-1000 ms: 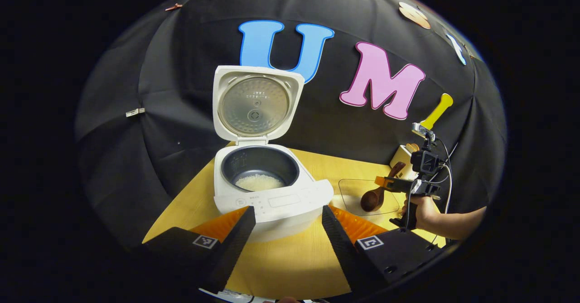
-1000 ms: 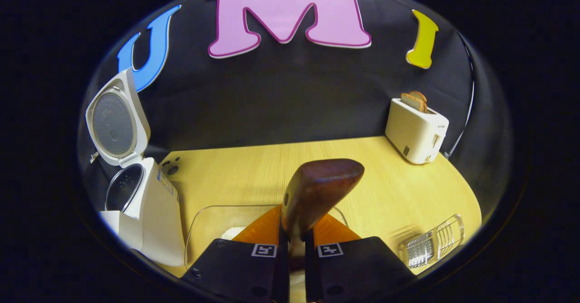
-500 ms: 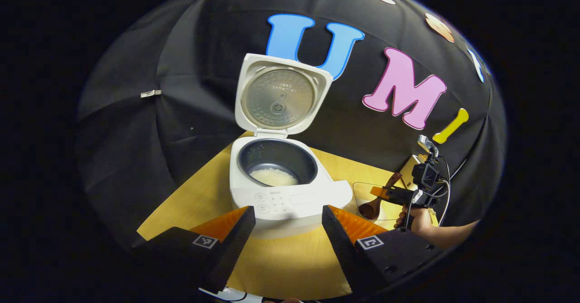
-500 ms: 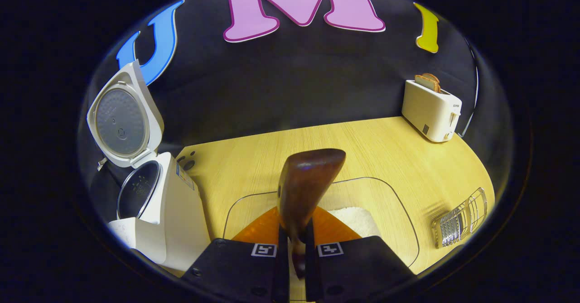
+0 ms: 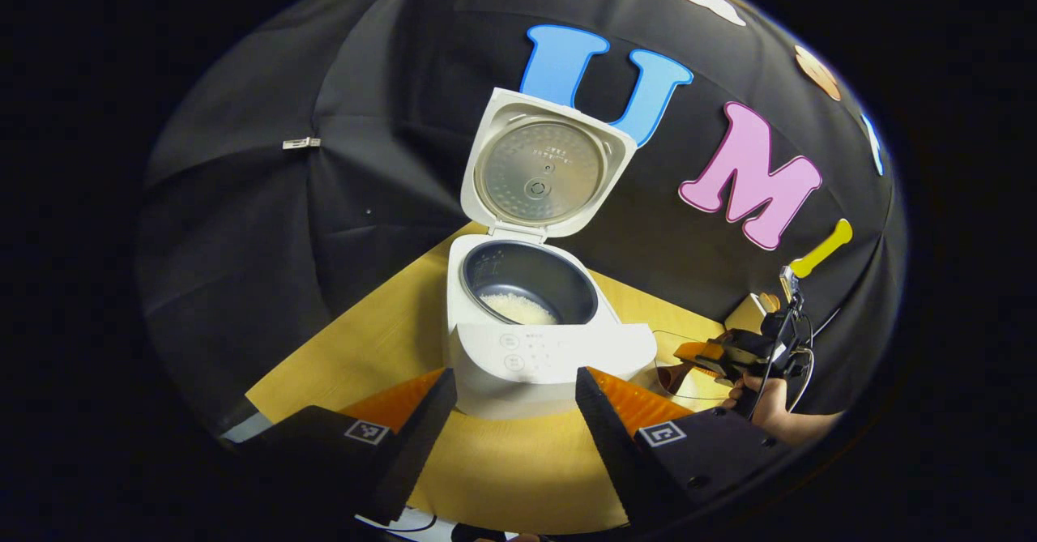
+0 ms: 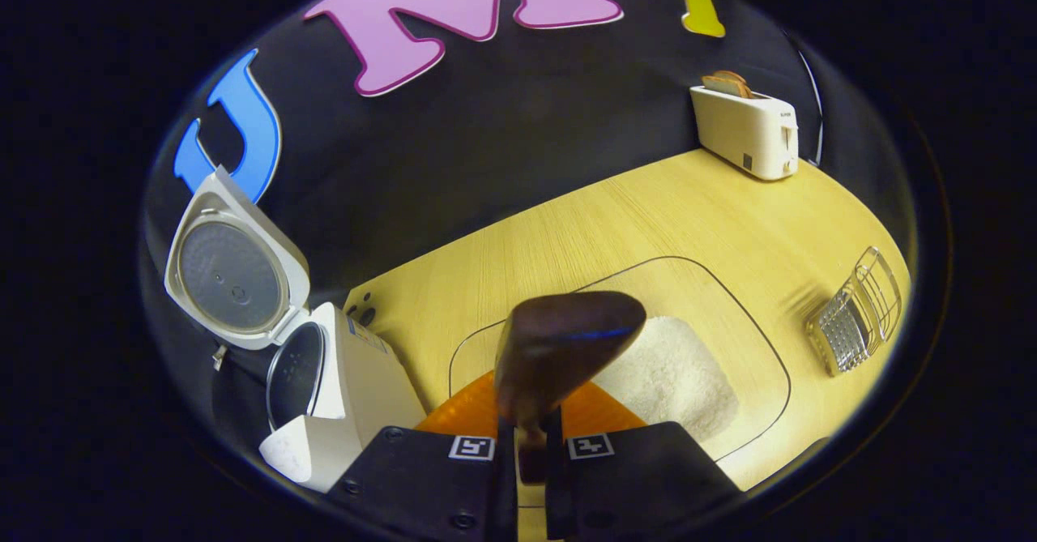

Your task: Close the left gripper, press the button to open the rice cooker; take a wooden spoon from the chopstick holder with the right hand, scoop a spoonful of rice and pour it into the rice cooker, then put the wooden spoon back into the chopstick holder.

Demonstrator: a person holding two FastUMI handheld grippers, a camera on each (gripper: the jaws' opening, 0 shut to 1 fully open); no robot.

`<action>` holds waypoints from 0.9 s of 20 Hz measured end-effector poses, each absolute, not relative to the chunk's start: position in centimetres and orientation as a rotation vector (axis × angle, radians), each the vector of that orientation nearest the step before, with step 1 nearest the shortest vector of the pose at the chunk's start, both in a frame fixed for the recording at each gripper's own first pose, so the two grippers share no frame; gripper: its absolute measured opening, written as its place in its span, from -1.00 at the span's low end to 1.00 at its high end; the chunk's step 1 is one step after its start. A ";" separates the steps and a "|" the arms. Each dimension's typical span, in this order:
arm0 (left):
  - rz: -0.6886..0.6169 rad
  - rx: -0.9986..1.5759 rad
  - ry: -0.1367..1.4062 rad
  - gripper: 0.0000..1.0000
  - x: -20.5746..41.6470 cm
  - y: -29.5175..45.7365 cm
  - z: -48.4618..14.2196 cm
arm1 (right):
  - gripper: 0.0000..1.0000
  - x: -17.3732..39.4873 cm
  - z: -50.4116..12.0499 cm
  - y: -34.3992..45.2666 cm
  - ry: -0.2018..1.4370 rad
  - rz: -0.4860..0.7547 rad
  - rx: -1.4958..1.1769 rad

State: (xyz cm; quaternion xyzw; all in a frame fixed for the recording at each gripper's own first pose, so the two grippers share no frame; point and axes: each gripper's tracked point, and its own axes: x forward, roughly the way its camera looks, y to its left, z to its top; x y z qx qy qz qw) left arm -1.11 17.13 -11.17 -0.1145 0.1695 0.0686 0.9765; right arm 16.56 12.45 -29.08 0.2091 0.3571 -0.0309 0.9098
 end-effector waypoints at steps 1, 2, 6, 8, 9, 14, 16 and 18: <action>0.131 -0.224 0.342 0.92 -1.2 17.0 -11.0 | -0.64 16.3 -29.0 12.2 0.736 -0.070 0.444; 0.123 -0.217 0.344 0.91 -1.3 16.7 -11.0 | -0.64 16.4 -29.0 12.0 0.735 -0.074 0.459; 0.099 -0.184 0.352 0.91 -1.3 16.2 -10.9 | -0.65 15.8 -28.7 11.2 0.744 -0.066 0.572; 0.092 -0.171 0.359 0.83 -1.2 16.1 -10.9 | -0.65 15.8 -28.1 10.6 0.735 -0.055 0.634; 0.089 -0.165 0.362 0.91 -1.2 16.1 -10.8 | -0.64 15.6 -27.8 10.4 0.728 -0.053 0.662; 0.072 -0.130 0.366 0.91 -0.6 15.5 -10.4 | -0.65 15.2 -27.4 9.5 0.718 -0.058 0.716; 0.063 -0.112 0.360 0.92 -0.4 15.1 -10.1 | -0.65 15.1 -27.2 9.3 0.722 -0.058 0.756; 0.049 -0.097 0.359 0.92 -0.3 14.5 -10.0 | -0.65 15.3 -26.6 8.9 0.713 -0.061 0.792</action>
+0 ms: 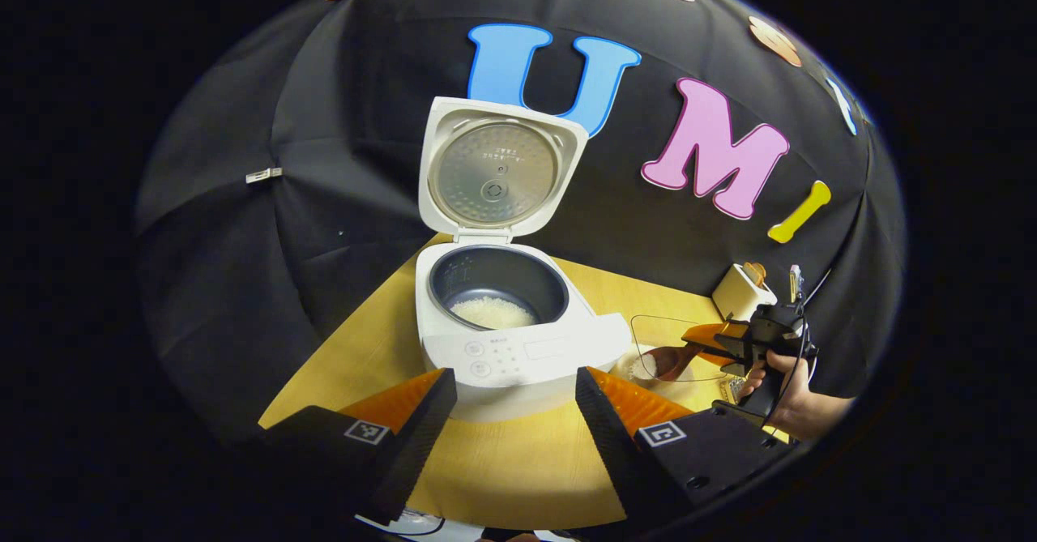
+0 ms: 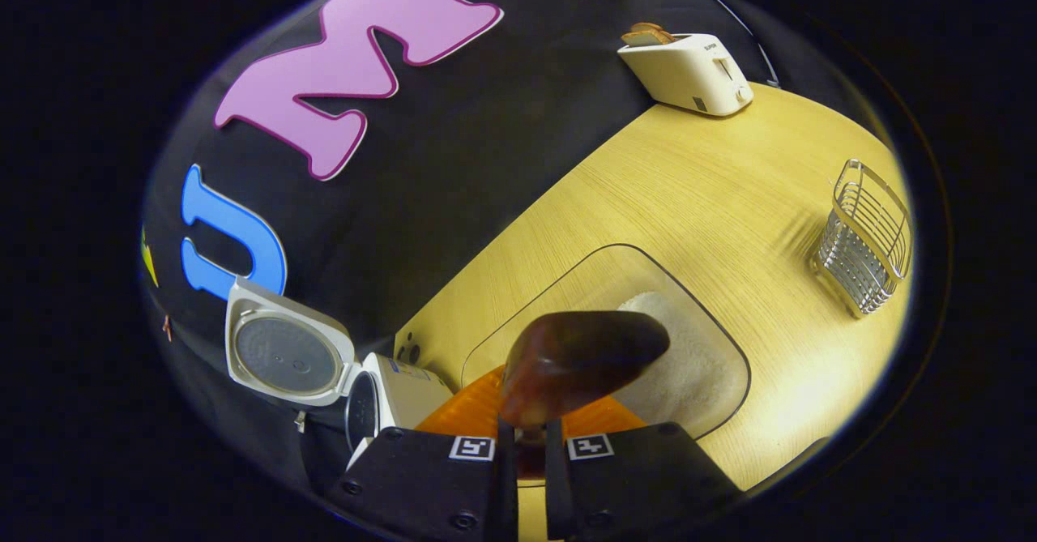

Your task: Close the left gripper, press the button to open the rice cooker; take a wooden spoon from the chopstick holder with the right hand, scoop a spoonful of rice and pour it into the rice cooker, then put the wooden spoon back into the chopstick holder.

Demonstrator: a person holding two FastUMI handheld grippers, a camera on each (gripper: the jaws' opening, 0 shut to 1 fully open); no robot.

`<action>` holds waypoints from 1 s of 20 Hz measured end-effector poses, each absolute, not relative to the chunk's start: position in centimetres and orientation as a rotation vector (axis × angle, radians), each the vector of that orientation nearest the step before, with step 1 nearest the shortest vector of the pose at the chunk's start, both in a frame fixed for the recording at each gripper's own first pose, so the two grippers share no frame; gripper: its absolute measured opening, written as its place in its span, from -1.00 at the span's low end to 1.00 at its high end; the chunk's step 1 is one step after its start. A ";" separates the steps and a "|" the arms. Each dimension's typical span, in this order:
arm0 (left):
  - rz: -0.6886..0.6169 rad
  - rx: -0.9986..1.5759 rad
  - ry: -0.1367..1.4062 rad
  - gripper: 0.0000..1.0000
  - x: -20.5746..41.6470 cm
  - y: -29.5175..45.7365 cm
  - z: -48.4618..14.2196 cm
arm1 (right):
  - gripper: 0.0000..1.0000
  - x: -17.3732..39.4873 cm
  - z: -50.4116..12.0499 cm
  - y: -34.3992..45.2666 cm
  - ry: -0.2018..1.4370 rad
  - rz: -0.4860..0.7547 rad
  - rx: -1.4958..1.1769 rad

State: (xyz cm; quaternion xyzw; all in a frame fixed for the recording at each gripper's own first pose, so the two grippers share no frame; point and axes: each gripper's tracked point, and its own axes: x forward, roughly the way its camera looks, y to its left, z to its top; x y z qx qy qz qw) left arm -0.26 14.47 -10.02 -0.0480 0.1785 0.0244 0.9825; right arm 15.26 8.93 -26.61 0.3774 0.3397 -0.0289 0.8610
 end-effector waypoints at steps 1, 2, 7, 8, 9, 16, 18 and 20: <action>0.043 -0.092 0.359 0.92 -0.2 14.1 -9.9 | -0.65 15.3 -26.3 8.7 0.703 -0.060 0.793; 0.038 -0.088 0.357 0.92 -0.3 13.8 -9.9 | -0.64 15.5 -26.0 8.5 0.698 -0.057 0.784; 0.023 -0.071 0.355 0.92 -0.1 12.6 -9.9 | -0.64 15.6 -25.0 7.1 0.679 -0.064 0.803; 0.016 -0.065 0.352 0.91 0.1 12.5 -9.8 | -0.64 15.7 -24.6 6.9 0.674 -0.066 0.806; 0.011 -0.061 0.350 0.91 0.2 12.3 -9.8 | -0.64 15.9 -24.2 6.7 0.668 -0.064 0.806; -0.009 -0.075 0.336 0.91 0.5 11.8 -9.4 | -0.65 17.6 -19.9 7.1 0.610 -0.014 0.823; -0.010 -0.080 0.333 0.92 0.4 12.0 -9.2 | -0.65 18.2 -18.0 7.6 0.594 0.007 0.830; -0.005 -0.082 0.335 0.92 0.2 12.3 -9.1 | -0.65 18.8 -16.8 8.3 0.584 0.019 0.862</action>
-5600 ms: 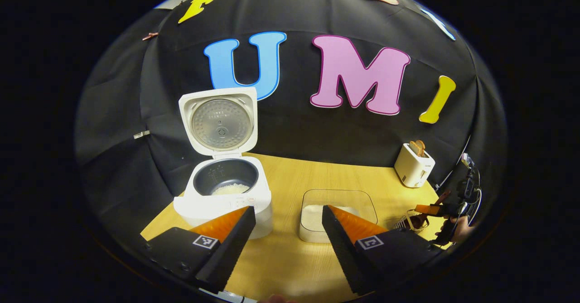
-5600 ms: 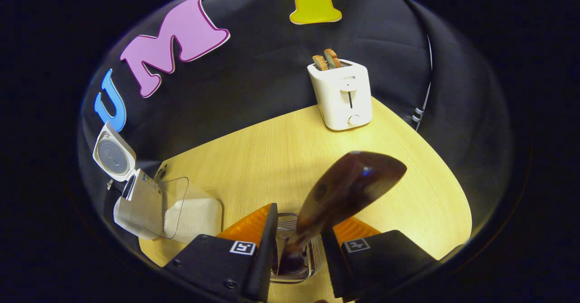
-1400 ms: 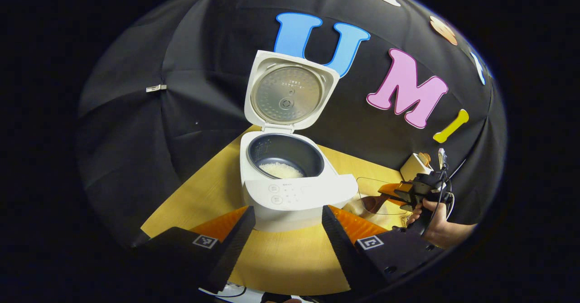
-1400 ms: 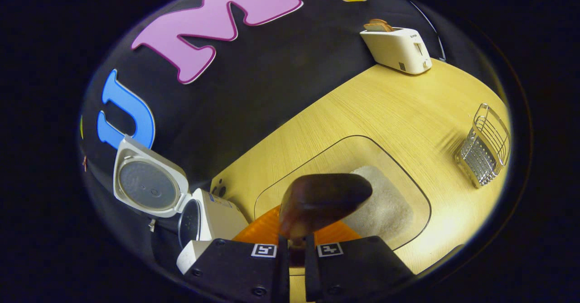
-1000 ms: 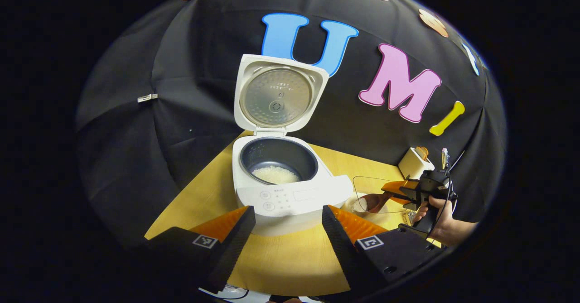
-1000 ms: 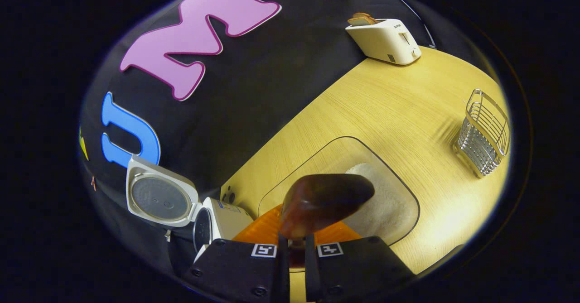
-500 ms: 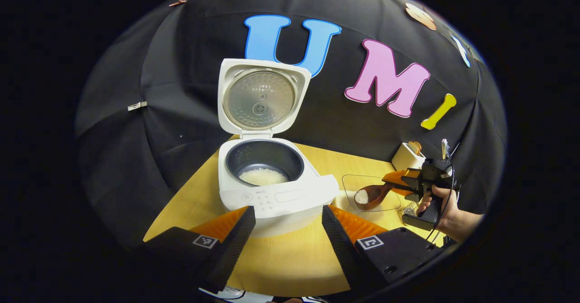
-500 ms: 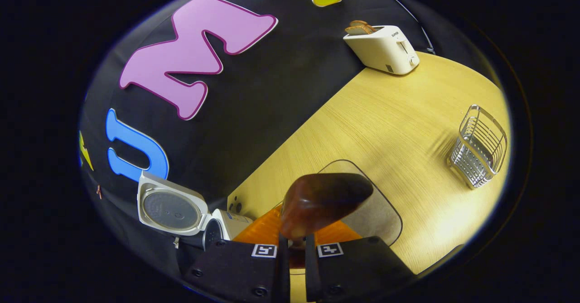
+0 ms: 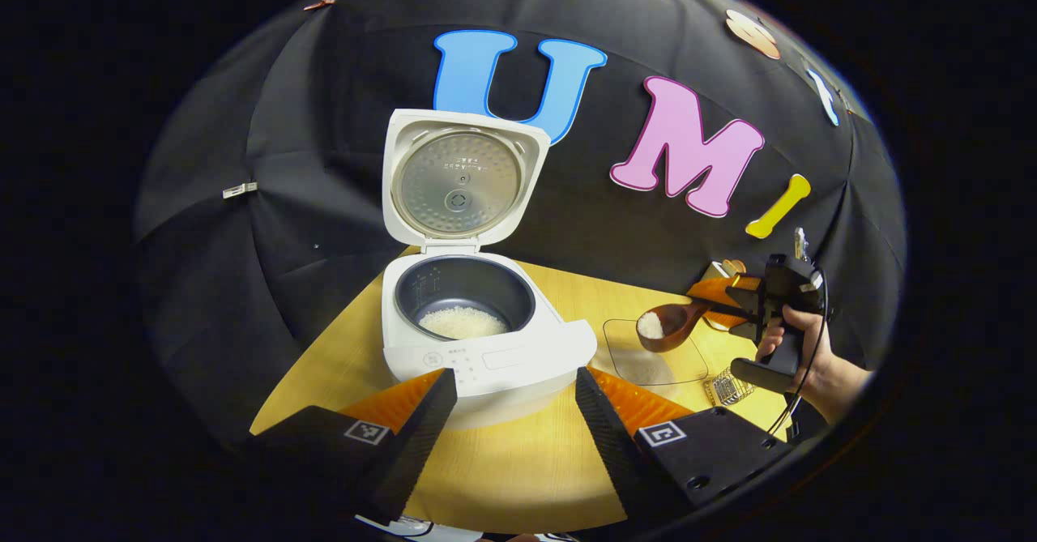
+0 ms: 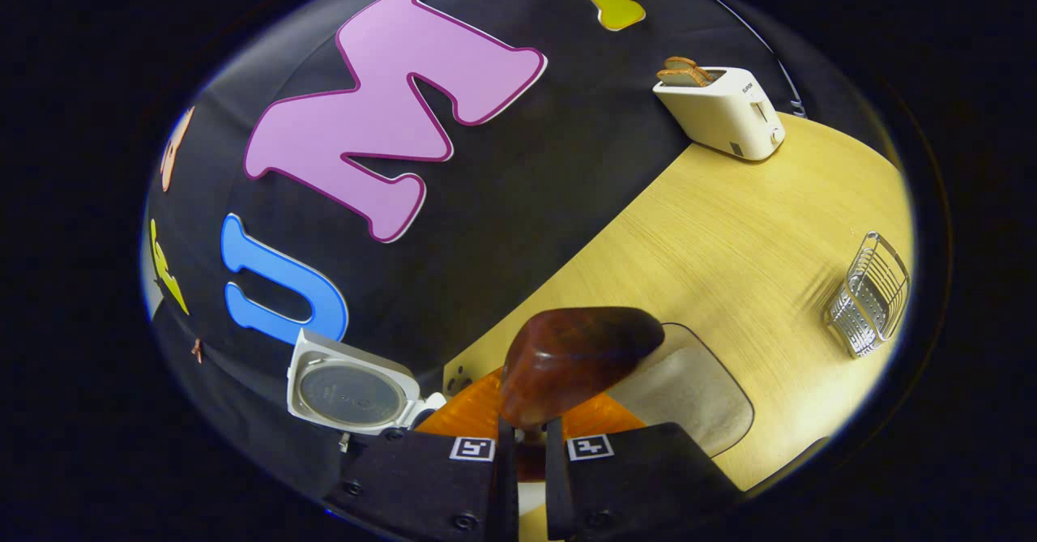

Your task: Close the left gripper, press the button to open the rice cooker; take a wooden spoon from the chopstick holder with the right hand, scoop a spoonful of rice and pour it into the rice cooker, then put the wooden spoon back into the chopstick holder.

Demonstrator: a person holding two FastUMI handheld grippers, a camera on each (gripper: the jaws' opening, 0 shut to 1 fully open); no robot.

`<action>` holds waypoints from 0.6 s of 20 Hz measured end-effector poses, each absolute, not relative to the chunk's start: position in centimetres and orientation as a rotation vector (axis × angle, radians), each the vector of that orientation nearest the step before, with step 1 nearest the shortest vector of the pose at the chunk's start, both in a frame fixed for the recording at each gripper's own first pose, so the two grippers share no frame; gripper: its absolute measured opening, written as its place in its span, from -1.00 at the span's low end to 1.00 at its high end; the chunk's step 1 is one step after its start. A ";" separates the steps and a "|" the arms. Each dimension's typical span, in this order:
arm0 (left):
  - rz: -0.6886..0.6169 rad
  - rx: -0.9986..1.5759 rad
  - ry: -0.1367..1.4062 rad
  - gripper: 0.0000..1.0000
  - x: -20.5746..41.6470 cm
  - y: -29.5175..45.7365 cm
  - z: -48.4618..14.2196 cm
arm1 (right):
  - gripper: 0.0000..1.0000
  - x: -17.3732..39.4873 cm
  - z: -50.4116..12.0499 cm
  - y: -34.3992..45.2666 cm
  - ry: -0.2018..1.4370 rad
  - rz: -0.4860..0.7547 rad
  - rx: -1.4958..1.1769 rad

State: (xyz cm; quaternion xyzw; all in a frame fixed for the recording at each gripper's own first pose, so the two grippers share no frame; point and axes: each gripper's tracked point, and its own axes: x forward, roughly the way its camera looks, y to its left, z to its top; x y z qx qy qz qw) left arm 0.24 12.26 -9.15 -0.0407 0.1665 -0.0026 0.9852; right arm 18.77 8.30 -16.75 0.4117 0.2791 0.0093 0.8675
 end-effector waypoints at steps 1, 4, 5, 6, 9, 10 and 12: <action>-0.006 -0.086 0.329 0.91 0.2 12.3 -8.9 | -0.65 19.1 -16.1 8.5 0.580 0.025 0.880; -0.006 -0.094 0.318 0.91 0.1 12.6 -8.4 | -0.65 19.8 -14.7 9.5 0.569 0.043 0.904; -0.005 -0.098 0.315 0.83 0.1 12.7 -8.3 | -0.65 20.1 -14.3 10.0 0.567 0.052 0.903; -0.002 -0.102 0.313 0.92 0.0 12.9 -8.2 | -0.65 20.2 -14.0 10.4 0.569 0.061 0.903; 0.014 -0.115 0.311 0.92 -0.3 13.9 -8.2 | -0.65 20.8 -12.6 12.1 0.562 0.092 0.940; 0.020 -0.120 0.311 0.92 -0.5 14.2 -8.2 | -0.65 20.9 -12.2 12.8 0.564 0.105 0.949; 0.033 -0.129 0.310 0.92 -0.7 14.8 -8.3 | -0.65 21.2 -12.3 14.1 0.566 0.131 0.940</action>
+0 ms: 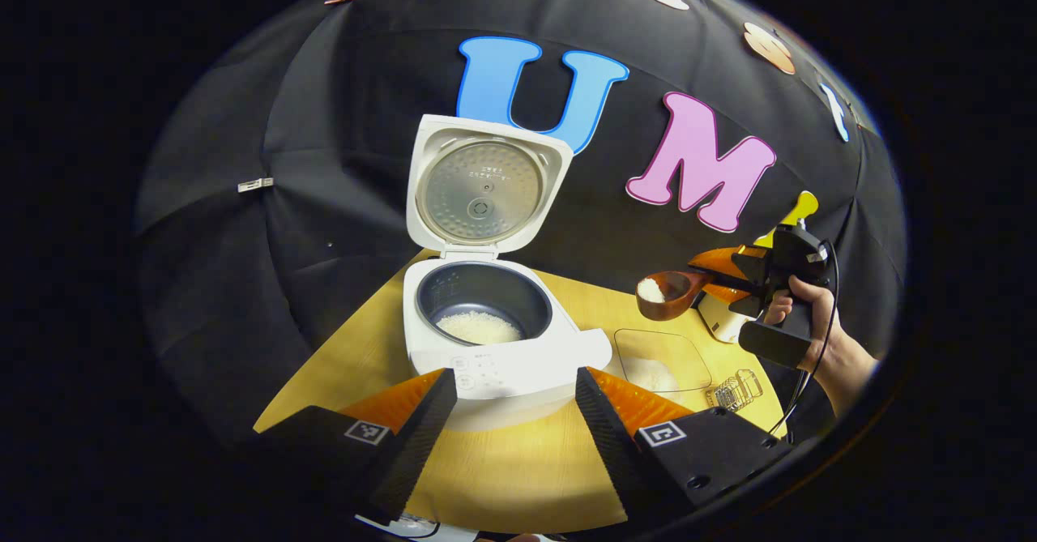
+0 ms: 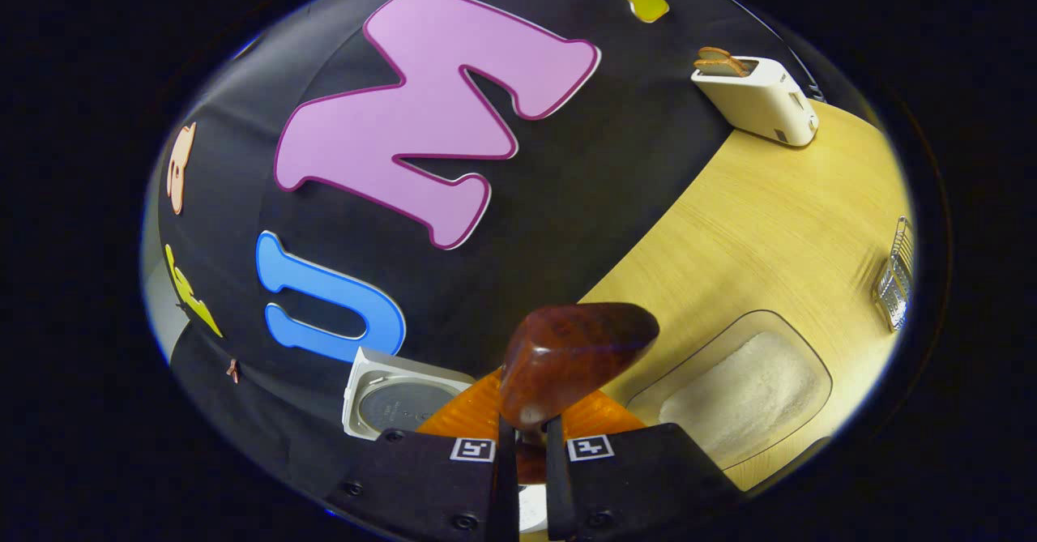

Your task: Close the left gripper, press the button to open the rice cooker; take a wooden spoon from the chopstick holder with the right hand, scoop a spoonful of rice and pour it into the rice cooker, then put the wooden spoon back into the chopstick holder.

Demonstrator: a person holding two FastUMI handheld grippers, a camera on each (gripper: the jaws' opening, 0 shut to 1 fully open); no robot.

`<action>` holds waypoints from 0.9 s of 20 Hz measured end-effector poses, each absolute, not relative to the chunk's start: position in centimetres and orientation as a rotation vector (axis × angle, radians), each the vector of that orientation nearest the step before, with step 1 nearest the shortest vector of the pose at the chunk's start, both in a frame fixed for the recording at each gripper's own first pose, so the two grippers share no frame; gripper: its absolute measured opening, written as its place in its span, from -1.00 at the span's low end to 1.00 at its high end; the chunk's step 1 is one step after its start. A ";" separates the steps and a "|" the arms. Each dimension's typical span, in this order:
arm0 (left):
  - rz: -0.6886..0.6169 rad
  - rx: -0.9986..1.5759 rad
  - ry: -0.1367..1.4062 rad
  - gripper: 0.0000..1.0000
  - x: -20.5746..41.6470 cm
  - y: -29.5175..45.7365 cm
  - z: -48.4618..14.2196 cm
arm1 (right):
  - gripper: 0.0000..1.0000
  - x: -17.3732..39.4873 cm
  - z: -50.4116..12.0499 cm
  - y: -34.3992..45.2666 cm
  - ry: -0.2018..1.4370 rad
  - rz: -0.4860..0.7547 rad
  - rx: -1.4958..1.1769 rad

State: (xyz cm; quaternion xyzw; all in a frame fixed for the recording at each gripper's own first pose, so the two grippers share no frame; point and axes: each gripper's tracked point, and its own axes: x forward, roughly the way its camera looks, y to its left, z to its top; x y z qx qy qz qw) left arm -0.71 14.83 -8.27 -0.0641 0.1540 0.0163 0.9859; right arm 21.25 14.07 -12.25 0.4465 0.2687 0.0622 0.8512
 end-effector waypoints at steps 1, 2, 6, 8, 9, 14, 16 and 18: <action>0.040 -0.131 0.308 0.91 -0.8 15.2 -8.2 | -0.65 21.5 -12.0 14.9 0.566 0.144 0.932; 0.047 -0.134 0.307 0.91 -0.9 15.5 -8.3 | -0.65 21.8 -11.8 15.7 0.569 0.161 0.928; 0.074 -0.161 0.304 0.83 -1.5 16.7 -8.2 | -0.65 22.7 -11.1 19.8 0.588 0.231 0.914; 0.087 -0.163 0.305 0.91 -1.7 17.1 -8.4 | -0.65 23.1 -11.1 21.7 0.596 0.257 0.891; 0.095 -0.166 0.306 0.92 -1.8 17.4 -8.4 | -0.65 23.3 -11.1 22.8 0.603 0.271 0.889; 0.134 -0.196 0.302 0.91 -2.5 19.2 -8.6 | -0.65 23.8 -12.0 28.8 0.646 0.344 0.839; 0.154 -0.211 0.302 0.83 -2.7 20.1 -8.6 | -0.65 24.0 -12.4 31.0 0.641 0.371 0.789; 0.170 -0.225 0.304 0.83 -2.8 21.0 -8.8 | -0.65 24.3 -13.2 32.9 0.631 0.388 0.717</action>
